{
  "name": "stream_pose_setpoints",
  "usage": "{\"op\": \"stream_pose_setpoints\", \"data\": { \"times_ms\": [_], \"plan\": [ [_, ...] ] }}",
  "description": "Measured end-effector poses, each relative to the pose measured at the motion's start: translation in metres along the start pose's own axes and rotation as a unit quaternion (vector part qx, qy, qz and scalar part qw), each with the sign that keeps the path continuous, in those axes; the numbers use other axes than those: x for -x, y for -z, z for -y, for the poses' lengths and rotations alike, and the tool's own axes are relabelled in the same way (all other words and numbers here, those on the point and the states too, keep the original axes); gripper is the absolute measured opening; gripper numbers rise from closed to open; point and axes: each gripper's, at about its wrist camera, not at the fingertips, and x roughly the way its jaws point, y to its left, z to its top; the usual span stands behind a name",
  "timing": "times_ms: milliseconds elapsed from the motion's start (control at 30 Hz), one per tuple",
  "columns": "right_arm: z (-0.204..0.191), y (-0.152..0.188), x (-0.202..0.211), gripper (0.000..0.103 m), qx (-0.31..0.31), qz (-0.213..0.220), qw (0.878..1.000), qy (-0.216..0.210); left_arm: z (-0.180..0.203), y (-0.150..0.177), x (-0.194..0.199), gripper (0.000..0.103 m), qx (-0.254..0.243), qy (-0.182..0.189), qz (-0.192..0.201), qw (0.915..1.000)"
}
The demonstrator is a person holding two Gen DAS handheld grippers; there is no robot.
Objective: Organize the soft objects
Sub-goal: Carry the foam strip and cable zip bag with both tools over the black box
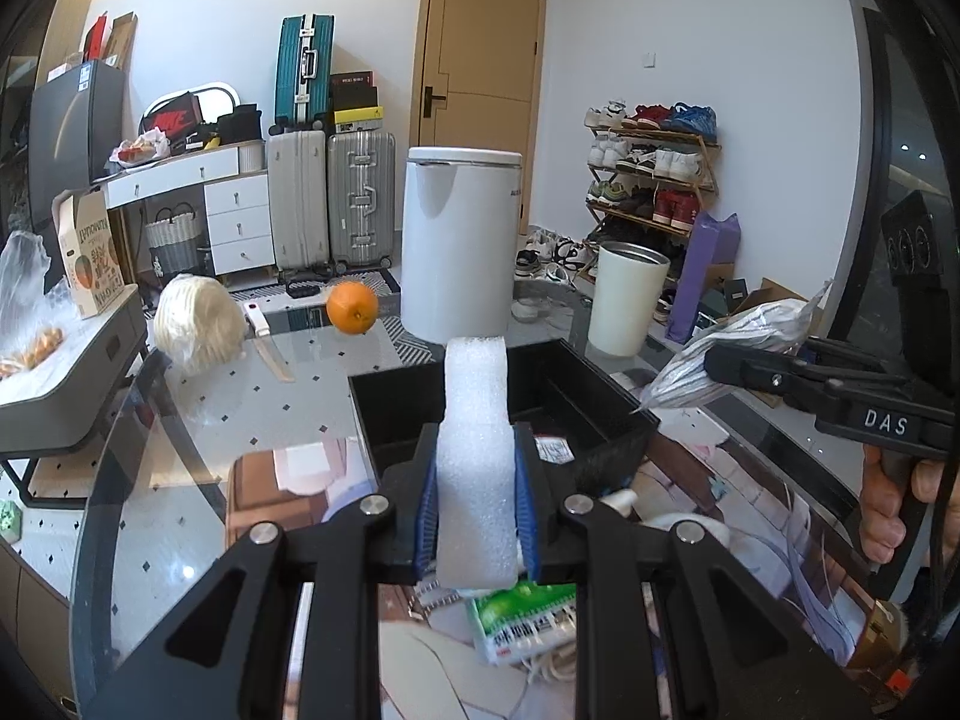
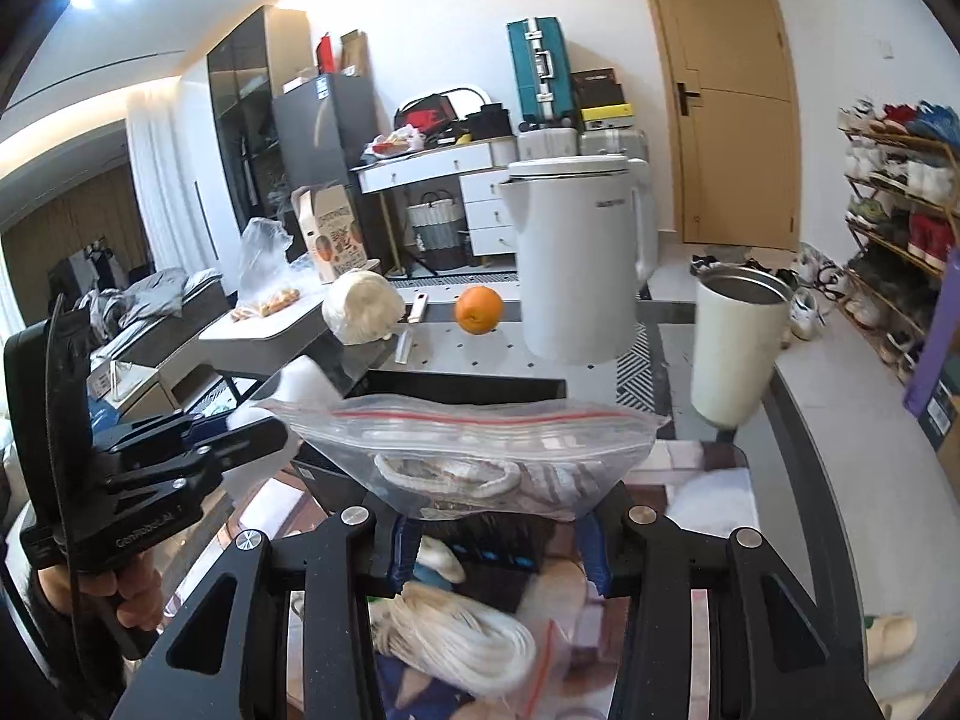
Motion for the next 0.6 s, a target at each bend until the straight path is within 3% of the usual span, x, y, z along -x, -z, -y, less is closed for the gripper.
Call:
{"op": "stream_pose_setpoints", "data": {
  "times_ms": [600],
  "plan": [
    [-0.009, -0.02, -0.061, 0.043, 0.024, -0.039, 0.999, -0.011, -0.007, -0.019, -0.054, 0.02, -0.025, 0.009, -0.029, 0.9992]
  ]
}}
